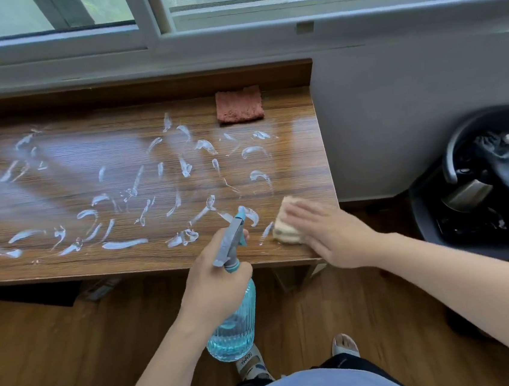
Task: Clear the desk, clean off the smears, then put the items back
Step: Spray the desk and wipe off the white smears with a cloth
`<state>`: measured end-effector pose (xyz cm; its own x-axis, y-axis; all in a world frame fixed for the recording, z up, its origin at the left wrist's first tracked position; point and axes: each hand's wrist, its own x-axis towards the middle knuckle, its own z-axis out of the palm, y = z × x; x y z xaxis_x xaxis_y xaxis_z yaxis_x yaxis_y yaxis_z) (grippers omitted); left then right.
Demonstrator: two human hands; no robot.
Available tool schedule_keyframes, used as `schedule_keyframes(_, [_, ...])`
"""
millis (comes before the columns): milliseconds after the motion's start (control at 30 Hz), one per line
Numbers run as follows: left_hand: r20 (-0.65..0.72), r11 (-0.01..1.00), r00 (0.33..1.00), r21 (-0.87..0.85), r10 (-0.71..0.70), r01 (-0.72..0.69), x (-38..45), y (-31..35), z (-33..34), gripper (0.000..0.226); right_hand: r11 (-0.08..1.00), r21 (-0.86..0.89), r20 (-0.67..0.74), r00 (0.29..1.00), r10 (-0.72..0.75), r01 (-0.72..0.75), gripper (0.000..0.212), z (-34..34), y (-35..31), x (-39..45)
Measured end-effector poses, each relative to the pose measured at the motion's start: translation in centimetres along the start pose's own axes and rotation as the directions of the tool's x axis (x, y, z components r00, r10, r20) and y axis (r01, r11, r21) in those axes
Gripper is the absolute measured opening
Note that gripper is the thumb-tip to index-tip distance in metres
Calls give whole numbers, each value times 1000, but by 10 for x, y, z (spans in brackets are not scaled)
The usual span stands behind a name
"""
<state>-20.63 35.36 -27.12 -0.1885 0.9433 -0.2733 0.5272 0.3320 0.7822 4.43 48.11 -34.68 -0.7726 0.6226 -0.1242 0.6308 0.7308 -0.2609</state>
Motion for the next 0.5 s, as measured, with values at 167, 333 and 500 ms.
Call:
schedule_keyframes(167, [7, 999, 999, -15, -33, 33, -8, -5, 5, 41, 909, 140, -148, 900, 411, -392, 55, -5, 2, 64])
schedule_keyframes(333, [5, 998, 998, 3, -57, 57, -6, -7, 11, 42, 987, 143, -193, 976, 104, -77, 51, 13, -34, 15])
schedule_keyframes(500, [34, 987, 996, 138, -85, 79, -10, -8, 24, 26, 980, 108, -166, 969, 182, -165, 53, 9, 9, 14])
